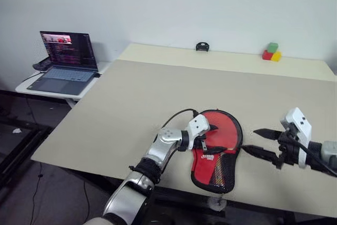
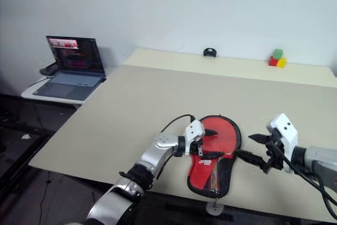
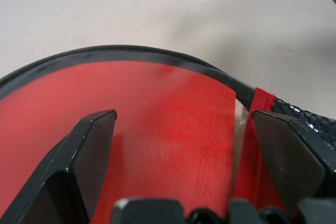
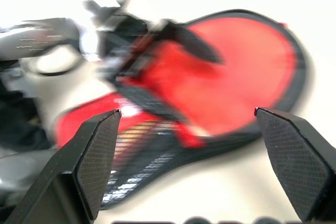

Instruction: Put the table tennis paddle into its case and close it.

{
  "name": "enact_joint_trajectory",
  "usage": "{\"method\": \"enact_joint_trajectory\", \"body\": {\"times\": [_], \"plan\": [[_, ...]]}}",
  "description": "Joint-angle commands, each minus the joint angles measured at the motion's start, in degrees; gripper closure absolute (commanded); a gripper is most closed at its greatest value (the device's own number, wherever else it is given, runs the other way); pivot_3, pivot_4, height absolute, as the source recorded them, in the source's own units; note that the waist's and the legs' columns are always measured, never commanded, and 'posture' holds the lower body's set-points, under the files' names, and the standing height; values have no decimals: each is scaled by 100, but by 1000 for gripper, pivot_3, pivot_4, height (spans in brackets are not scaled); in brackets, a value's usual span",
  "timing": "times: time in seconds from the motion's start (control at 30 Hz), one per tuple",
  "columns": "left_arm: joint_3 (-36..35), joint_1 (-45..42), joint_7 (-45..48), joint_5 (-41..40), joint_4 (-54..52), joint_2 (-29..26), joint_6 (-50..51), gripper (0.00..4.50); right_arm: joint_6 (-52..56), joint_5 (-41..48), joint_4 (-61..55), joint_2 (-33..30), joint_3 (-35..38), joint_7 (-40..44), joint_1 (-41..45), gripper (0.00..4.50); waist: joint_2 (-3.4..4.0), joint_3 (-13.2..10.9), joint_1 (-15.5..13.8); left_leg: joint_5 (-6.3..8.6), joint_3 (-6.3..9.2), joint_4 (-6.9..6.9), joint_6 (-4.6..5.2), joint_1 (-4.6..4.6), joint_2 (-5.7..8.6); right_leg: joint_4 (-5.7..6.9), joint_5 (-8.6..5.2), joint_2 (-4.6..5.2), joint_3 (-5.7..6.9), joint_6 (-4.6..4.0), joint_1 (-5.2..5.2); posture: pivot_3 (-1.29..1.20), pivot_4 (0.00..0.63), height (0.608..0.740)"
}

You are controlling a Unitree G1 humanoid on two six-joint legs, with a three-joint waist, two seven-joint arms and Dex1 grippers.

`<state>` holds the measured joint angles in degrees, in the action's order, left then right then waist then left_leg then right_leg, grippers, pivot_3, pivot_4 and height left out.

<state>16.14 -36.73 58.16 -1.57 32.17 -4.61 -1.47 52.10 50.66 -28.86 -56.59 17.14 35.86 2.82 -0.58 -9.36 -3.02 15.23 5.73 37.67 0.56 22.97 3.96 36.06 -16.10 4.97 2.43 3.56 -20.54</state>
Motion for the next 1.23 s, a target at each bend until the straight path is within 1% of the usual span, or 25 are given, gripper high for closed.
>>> {"method": "enact_joint_trajectory", "body": {"times": [0.03, 0.1, 0.2, 0.33, 0.43, 0.53, 0.63, 0.73, 0.83, 0.97, 1.07, 1.23], "plan": [[-105, 382, 75, -166, -734, -378, 573, 0, -553, -556, 465, 107, -247, 203, 435, 29, 0, -7, 83, 0, -4, -3, 0, -1, 0, -1, -1, 0, -6, -2, -4, 0, 150, 740], [-159, 551, 46, -277, -1168, -561, 807, 0, -845, -865, 753, 243, -414, 261, 661, 29, -2, -12, 166, -1, -7, -18, -2, -1, 1, -4, -5, 0, -11, -6, -9, 0, 150, 740], [-309, 819, -25, -487, -1879, -890, 1182, 0, -1629, -1445, 1401, 557, -732, 518, 1102, 29, -5, -19, 245, -13, -19, -50, -22, -7, 1, -3, -9, 0, -24, -10, -26, 0, 150, 740], [-879, 1001, -399, -1264, -3180, -966, 2122, 0, -1937, -1645, 2575, 997, -853, 848, 1810, 29, 5, -60, 284, -29, -21, -65, -48, 2, 1, 7, -10, 1, -27, -14, -51, 0, 150, 740], [-1200, 1121, -861, -1371, -3749, -1061, 2435, 0, -2295, -2022, 3224, 1105, -986, 1034, 2096, 29, 8, -74, 252, -33, -23, -63, -54, 8, 2, 10, -9, 3, -28, -14, -59, 0, 150, 740], [-1409, 1336, -1272, -1373, -4129, -1152, 2539, 0, -2586, -2305, 3766, 1124, -1119, 1391, 2272, 29, 10, -74, 261, -34, -31, -66, -56, 7, 3, 7, -10, 3, -34, -15, -62, 0, 150, 740], [-1511, 1562, -1530, -1370, -4368, -1275, 2604, 0, -2947, -2605, 4324, 1101, -1201, 1679, 2459, 29, 14, -78, 265, -35, -41, -66, -57, 7, 3, 5, -10, 4, -36, -15, -64, 0, 150, 740], [-1579, 1725, -1769, -1308, -4556, -1407, 2637, 0, -3207, -2735, 5044, 1056, -1108, 1943, 2780, 29, 16, -81, 267, -35, -50, -63, -57, 6, 3, 13, -9, 4, -39, -15, -67, 0, 150, 740], [-1652, 1846, -1885, -1286, -4674, -1640, 2612, 0, -3440, -2918, 5552, 1000, -1083, 2065, 3045, 29, 16, -81, 278, -36, -58, -63, -59, 2, 2, 25, -9, 4, -45, -16, -72, 0, 150, 740], [-1549, 1841, -1960, -1140, -4619, -1873, 2482, 0, -3665, -3111, 6093, 947, -1056, 2152, 3405, 29, 16, -82, 283, -40, -71, -62, -65, 0, 1, 45, -11, 4, -52, -19, -81, 0, 150, 740], [-1561, 1787, -1935, -1113, -4474, -1997, 2371, 0, -3550, -3149, 6102, 932, -1043, 2221, 3591, 29, 15, -82, 292, -40, -94, -60, -65, -5, 1, 68, -14, 8, -67, -24, -91, 0, 150, 740], [-1457, 1590, -2088, -1039, -4146, -1838, 2243, 0, -3293, -3162, 5903, 924, -1031, 2258, 3528, 29, 15, -82, 290, -41, -101, -59, -66, -11, -5, 81, -15, 6, -95, -26, -93, 0, 150, 740]]}}
